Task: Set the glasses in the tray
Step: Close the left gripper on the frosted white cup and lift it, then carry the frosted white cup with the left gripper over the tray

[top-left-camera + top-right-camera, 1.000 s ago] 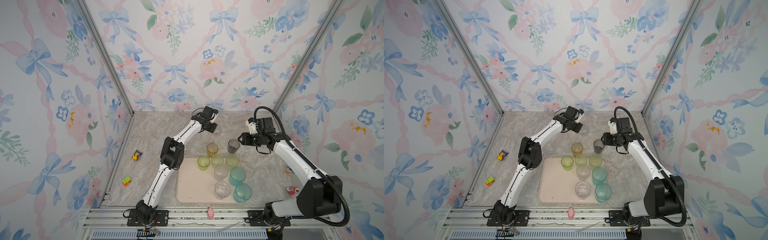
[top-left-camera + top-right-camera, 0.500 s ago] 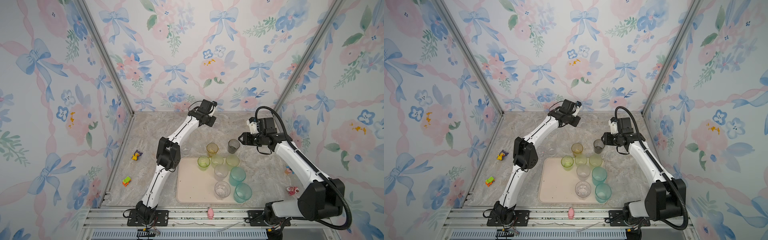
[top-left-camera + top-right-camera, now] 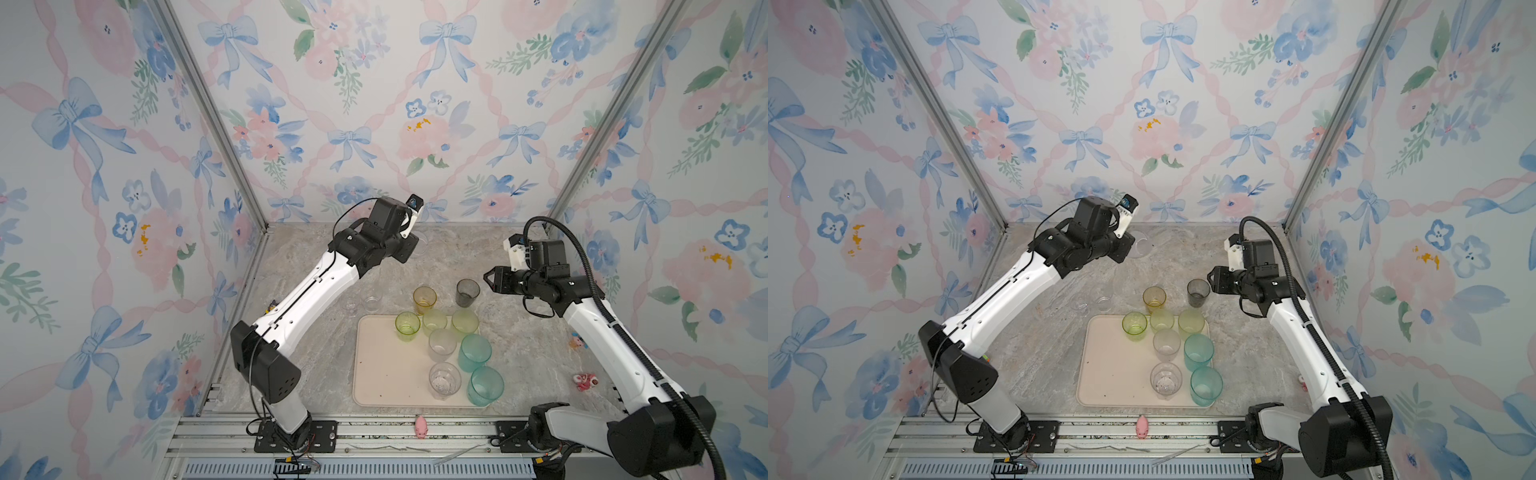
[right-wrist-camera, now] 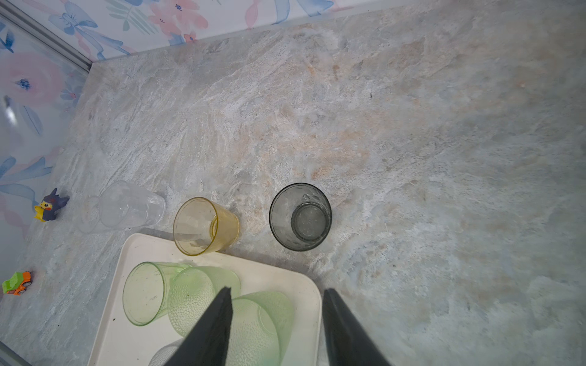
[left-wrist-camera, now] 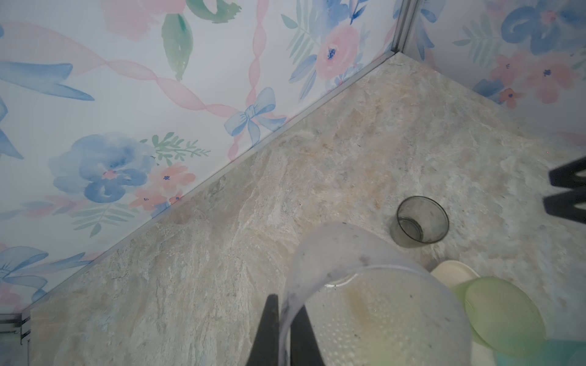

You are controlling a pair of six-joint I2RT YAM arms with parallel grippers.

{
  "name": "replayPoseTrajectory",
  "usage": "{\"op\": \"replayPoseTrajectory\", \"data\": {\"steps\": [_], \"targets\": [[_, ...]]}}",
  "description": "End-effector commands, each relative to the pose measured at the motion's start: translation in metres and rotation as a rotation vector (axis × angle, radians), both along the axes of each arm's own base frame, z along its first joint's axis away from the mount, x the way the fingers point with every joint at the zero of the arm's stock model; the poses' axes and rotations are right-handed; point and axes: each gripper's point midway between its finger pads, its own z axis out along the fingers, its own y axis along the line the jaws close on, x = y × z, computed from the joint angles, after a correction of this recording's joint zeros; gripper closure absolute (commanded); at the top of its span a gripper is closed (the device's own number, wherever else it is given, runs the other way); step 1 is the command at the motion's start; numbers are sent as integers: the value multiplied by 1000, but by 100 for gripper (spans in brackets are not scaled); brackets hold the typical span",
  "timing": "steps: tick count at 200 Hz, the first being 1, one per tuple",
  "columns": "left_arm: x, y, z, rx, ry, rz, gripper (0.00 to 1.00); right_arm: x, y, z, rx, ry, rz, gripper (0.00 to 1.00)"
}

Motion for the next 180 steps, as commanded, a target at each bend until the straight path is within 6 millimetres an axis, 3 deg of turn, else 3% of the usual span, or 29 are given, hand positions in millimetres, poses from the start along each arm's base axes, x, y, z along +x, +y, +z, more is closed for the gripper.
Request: {"op": "replayPoseTrajectory", "data": {"steps": [1,38,73,127,180], "targets": [[-42,18,-19,31,53,33,100,-13,0,-3,-6,21,-10,51],[-111,32,-48,25,164,36,100,-22,5,4,-16,11,0,51],[-152,40,-89,61,319,12,100,-31,5,11,-26,-4,-4,51],[-184,33,-147,144,493,-24,100,-42,3,14,-34,-11,-15,51],[-196,13,-182,218,583,-66,100,-43,2,12,-35,-6,-20,51]]}}
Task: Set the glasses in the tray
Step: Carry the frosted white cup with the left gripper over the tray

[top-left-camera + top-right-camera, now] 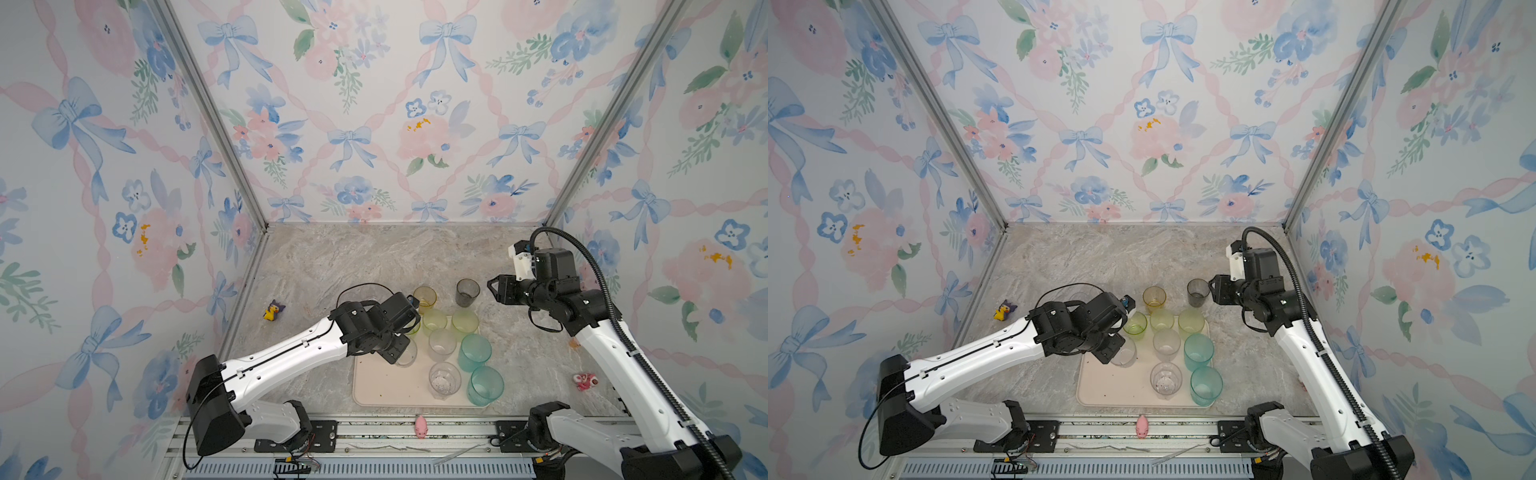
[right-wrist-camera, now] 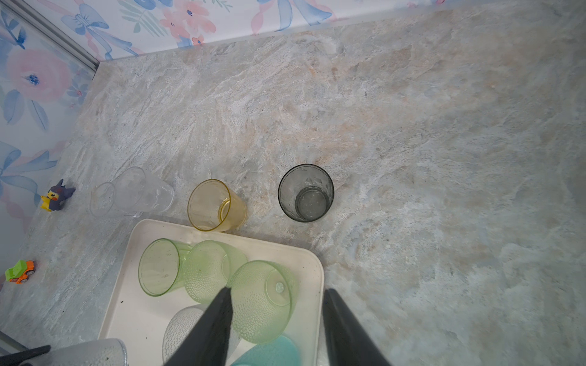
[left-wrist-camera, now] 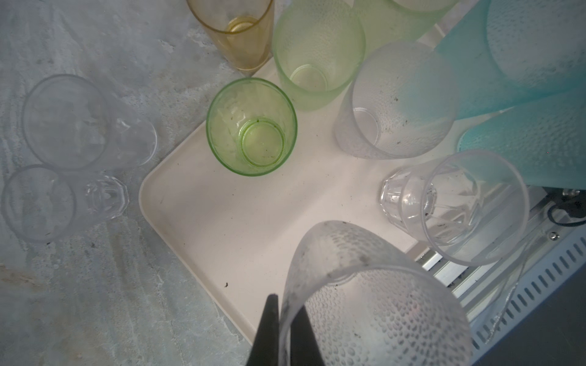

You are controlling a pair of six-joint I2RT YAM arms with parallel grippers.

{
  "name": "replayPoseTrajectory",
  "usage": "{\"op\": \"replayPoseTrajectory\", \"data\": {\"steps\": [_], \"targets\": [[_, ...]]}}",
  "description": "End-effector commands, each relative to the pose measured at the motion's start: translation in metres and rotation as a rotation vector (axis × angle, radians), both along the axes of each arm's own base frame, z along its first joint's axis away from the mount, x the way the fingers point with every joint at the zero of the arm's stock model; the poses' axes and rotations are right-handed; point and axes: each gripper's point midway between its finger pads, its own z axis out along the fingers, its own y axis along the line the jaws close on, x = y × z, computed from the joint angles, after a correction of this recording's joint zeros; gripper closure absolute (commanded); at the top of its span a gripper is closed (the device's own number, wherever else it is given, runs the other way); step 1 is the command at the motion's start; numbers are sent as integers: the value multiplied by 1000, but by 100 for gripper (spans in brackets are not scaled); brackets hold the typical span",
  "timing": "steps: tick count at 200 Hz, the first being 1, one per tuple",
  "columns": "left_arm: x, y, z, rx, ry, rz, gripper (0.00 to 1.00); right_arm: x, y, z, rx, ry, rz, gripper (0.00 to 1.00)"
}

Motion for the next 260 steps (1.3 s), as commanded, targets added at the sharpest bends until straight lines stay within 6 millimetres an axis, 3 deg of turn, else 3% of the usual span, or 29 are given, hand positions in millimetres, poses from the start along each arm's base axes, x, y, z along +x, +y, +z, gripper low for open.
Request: {"op": "replayPoseTrajectory", "data": {"steps": [1,95,173,260], "targets": [[-6,-10,-14,11,55,-10,100,-6,-1,-7,-8,27,-10,51],[15,-39,-47,38,61,-42,100,-8,8,-17,-4,61,25,51],[28,-34,-70,119,68,-36,100,-4,10,-21,-14,67,31,52],[41,-31,-80,125,65,-15,100,4,12,-30,-22,90,33,52]]}}
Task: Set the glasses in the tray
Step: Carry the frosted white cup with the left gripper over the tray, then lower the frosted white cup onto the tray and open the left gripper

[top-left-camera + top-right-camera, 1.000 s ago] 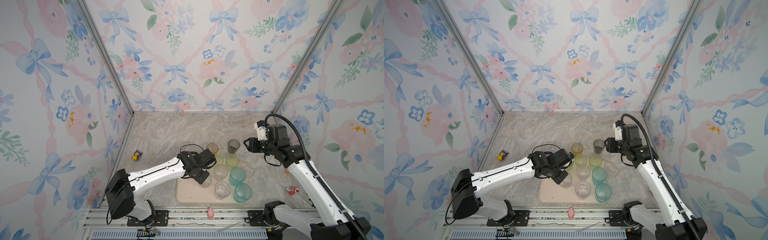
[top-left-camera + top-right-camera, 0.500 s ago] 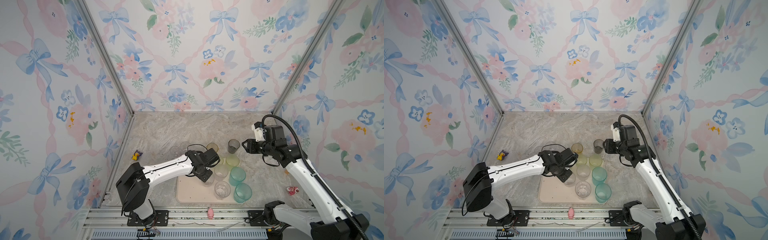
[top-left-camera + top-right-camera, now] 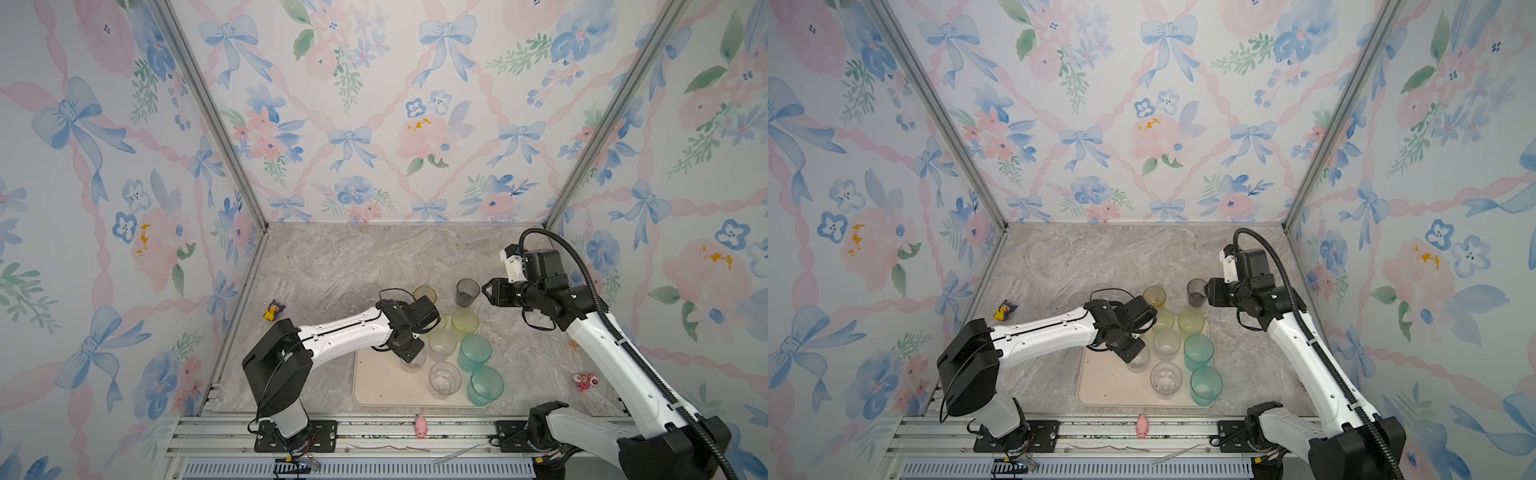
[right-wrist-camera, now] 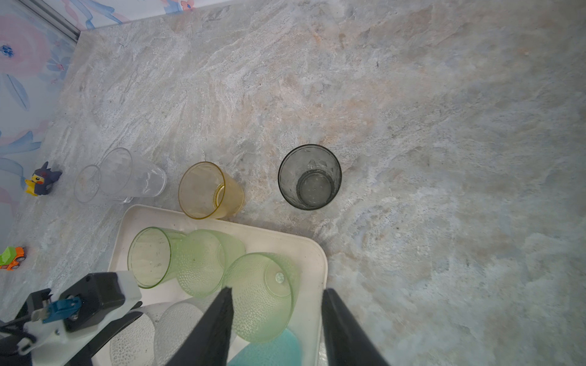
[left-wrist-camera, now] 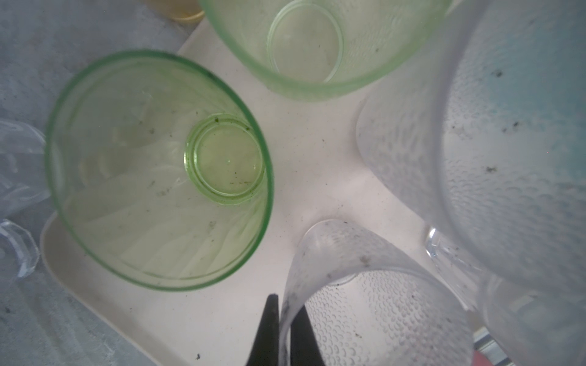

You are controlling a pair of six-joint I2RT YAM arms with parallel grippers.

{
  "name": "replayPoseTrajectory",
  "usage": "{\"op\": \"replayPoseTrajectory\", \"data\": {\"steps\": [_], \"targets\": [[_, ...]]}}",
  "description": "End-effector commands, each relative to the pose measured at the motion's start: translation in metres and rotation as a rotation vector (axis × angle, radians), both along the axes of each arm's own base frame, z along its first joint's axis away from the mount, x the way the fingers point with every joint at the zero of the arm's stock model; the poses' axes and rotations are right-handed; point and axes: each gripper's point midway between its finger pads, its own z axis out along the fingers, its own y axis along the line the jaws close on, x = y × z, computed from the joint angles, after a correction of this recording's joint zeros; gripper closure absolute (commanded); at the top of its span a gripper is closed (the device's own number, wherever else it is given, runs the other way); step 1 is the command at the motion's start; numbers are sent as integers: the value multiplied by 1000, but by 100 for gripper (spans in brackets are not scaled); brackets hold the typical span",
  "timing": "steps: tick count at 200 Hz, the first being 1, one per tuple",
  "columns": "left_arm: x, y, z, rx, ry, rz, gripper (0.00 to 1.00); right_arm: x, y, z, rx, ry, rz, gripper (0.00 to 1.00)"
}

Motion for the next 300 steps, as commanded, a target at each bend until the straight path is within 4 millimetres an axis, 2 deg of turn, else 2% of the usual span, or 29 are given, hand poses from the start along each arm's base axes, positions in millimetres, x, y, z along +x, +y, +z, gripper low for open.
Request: {"op": "replayPoseTrajectory", "data": {"steps": [1,102,131,182,186,199,259,279,300], "targets": [[13,-3,3,-12,-27,4,100,1,4,-3,-3,10,11,52],[11,-7,-3,-26,3,-14,100,4,4,-6,-8,18,10,51],[9,-6,0,-36,3,-15,86,5,4,-7,-9,20,8,51],[5,-6,11,-75,-1,-21,78,5,6,-7,-6,22,13,51],[4,-6,12,-78,-1,-22,72,6,6,-6,-4,20,12,51],[2,-6,15,-89,-1,-26,67,6,7,-6,-5,19,12,51],[-3,-3,47,-188,-27,-27,66,6,7,-4,-6,14,12,51],[-1,4,58,-215,-48,-10,67,6,8,-3,-4,12,14,51],[12,19,82,-249,-129,45,67,6,9,-4,-3,14,18,51]]}}
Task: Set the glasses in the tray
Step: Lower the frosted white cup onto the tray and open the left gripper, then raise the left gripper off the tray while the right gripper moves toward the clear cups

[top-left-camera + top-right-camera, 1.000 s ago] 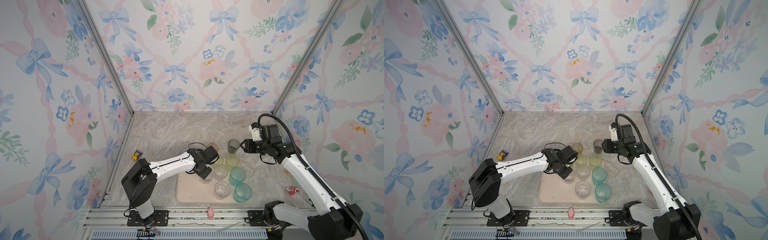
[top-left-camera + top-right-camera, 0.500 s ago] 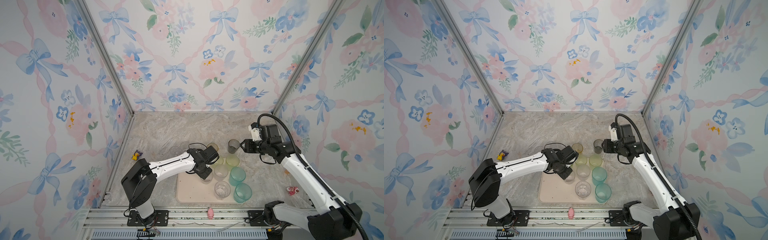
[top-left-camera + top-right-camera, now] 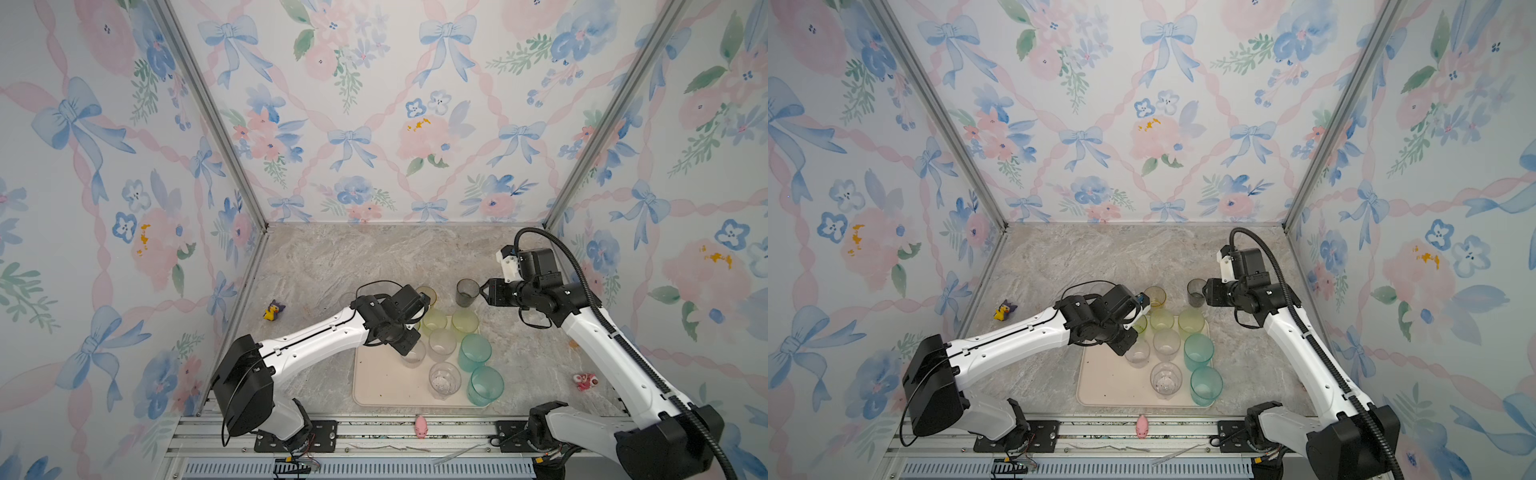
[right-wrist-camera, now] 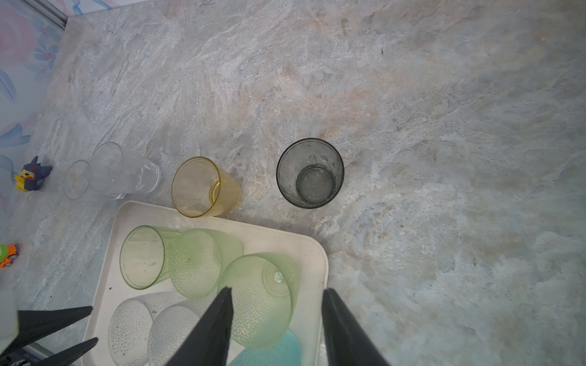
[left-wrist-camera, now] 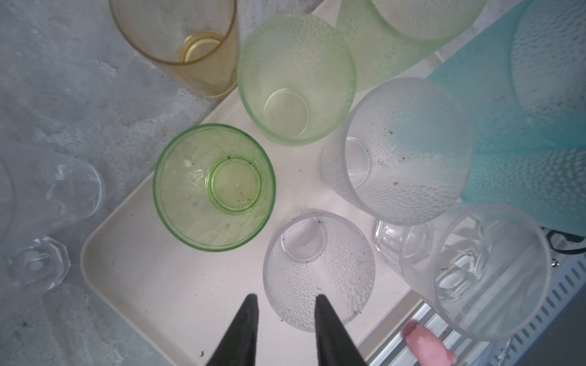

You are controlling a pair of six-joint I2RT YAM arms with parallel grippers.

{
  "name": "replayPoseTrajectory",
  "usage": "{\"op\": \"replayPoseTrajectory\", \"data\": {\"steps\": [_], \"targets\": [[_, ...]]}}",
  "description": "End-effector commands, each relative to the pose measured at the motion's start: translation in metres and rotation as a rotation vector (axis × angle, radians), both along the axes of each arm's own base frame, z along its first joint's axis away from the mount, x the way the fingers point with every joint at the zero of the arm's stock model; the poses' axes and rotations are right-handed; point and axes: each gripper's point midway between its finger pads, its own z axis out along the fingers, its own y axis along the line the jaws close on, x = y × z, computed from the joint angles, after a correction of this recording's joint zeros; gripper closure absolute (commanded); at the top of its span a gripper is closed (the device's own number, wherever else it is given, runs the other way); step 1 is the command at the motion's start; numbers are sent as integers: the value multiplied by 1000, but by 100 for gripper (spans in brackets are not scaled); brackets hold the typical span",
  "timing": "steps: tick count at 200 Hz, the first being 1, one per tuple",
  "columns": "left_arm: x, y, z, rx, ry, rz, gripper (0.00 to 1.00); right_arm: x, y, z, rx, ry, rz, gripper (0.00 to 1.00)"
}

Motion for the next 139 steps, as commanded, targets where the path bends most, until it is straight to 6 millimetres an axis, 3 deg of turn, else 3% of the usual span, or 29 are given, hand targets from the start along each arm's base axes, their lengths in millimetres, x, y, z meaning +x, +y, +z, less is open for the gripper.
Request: {"op": "replayPoseTrajectory", "data": {"steps": [1,20,37,52,96,118,139], "targets": [[10,18,23,-37,-62,59,67,2,6,5,5,-13,11,51],[38,51,42,-48,-148,186,72,2,9,6,12,-17,18,51],[63,85,46,-43,-172,308,79,1,18,6,25,-18,39,51],[79,105,46,-23,-204,376,79,-2,34,4,18,-6,87,51],[114,134,50,-14,-236,456,80,-14,104,0,10,44,284,65],[123,138,56,-51,-259,475,80,-12,148,-8,4,79,381,72],[132,142,59,-80,-272,491,80,-7,187,-18,-4,108,451,73]]}}
